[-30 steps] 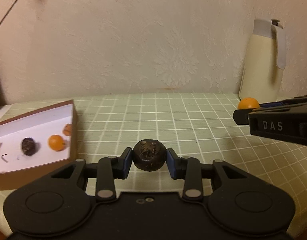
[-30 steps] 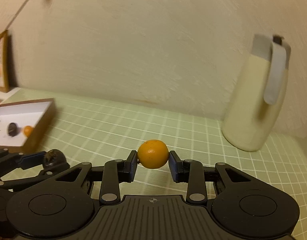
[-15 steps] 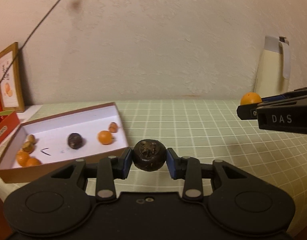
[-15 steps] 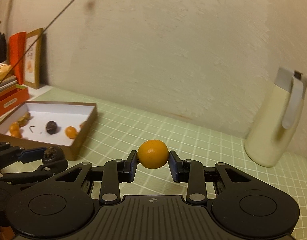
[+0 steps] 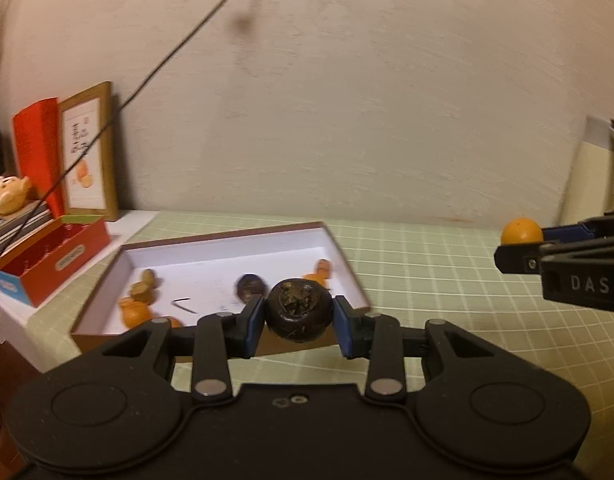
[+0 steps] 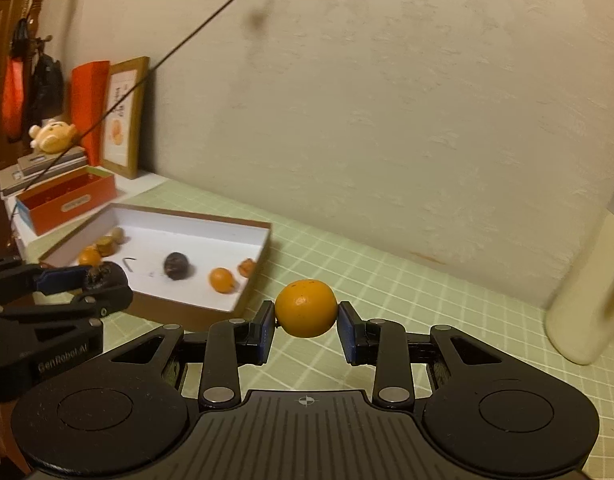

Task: Organize fruits
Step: 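Carry both held fruits over the white box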

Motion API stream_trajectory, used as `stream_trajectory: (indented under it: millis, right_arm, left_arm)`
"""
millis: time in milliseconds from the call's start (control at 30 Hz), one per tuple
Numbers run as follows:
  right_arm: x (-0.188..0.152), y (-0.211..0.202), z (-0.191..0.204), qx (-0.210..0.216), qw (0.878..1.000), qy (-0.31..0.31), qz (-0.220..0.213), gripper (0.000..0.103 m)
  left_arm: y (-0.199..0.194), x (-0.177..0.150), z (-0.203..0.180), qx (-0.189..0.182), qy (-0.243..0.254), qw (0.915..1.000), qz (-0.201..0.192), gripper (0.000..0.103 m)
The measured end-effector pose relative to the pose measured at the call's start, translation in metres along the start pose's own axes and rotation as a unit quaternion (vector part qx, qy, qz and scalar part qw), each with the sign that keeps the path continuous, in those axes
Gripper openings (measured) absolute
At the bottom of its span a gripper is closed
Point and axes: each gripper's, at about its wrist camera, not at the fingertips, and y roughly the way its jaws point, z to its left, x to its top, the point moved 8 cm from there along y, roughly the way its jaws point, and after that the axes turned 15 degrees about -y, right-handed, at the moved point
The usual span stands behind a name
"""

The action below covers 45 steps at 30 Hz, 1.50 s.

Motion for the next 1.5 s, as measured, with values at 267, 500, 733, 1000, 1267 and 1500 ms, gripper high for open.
stream_trajectory:
  millis: [267, 500, 733, 1000, 1267, 1500]
  right_arm:
    - [0.023, -0.003, 0.037, 0.032, 0.999, -0.023, -0.03, 0.034]
    - [0.045, 0.003, 0.064, 0.045, 0.997, -0.044, -0.051, 0.034]
    - [0.071, 0.011, 0.076, 0.044, 0.995, -0.055, -0.066, 0.034]
    - [0.091, 0.038, 0.082, 0.052, 0.994, -0.046, -0.079, 0.034]
    - [0.11, 0.062, 0.085, 0.057, 0.994, -0.041, -0.089, 0.034]
    - [0.121, 0.088, 0.083, 0.06, 0.994, -0.036, -0.083, 0.034]
  left_arm:
    - [-0.014, 0.016, 0.033, 0.019, -0.024, 0.9994, -0.018, 0.027]
    - [-0.021, 0.032, 0.059, 0.027, -0.043, 0.9983, -0.031, 0.027]
    - [-0.017, 0.051, 0.081, 0.031, -0.06, 0.9965, -0.049, 0.027]
    - [0.002, 0.066, 0.106, 0.051, -0.07, 0.9946, -0.056, 0.027]
    - [0.023, 0.084, 0.126, 0.068, -0.083, 0.9921, -0.066, 0.027]
    - [0.047, 0.091, 0.131, 0.074, -0.079, 0.9921, -0.064, 0.027]
